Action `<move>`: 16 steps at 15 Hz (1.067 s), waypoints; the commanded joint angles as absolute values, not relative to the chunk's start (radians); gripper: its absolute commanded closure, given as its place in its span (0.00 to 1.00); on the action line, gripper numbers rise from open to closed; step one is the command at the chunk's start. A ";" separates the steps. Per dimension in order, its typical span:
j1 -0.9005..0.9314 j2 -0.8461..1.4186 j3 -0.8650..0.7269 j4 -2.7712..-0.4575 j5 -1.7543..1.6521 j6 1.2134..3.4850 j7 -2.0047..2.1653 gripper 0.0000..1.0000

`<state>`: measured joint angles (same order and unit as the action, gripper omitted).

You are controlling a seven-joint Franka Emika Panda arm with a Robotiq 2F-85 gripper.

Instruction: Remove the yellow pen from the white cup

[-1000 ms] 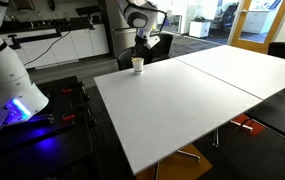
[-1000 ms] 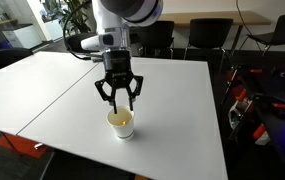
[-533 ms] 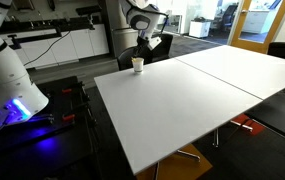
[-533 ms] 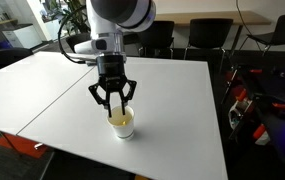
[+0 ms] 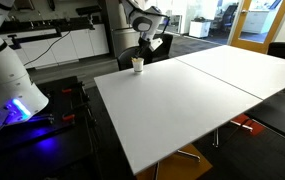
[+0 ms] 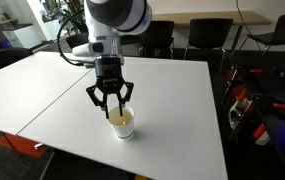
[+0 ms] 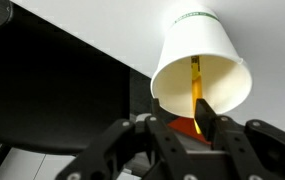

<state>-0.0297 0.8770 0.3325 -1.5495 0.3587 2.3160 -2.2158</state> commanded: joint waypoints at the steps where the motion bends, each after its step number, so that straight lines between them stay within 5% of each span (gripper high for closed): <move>1: -0.042 0.910 0.346 -1.495 0.341 2.267 -2.231 0.59; 16: -0.061 0.945 0.348 -1.501 0.345 2.252 -2.233 0.61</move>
<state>-0.0478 0.9300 0.3325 -1.5258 0.3586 2.2918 -2.2158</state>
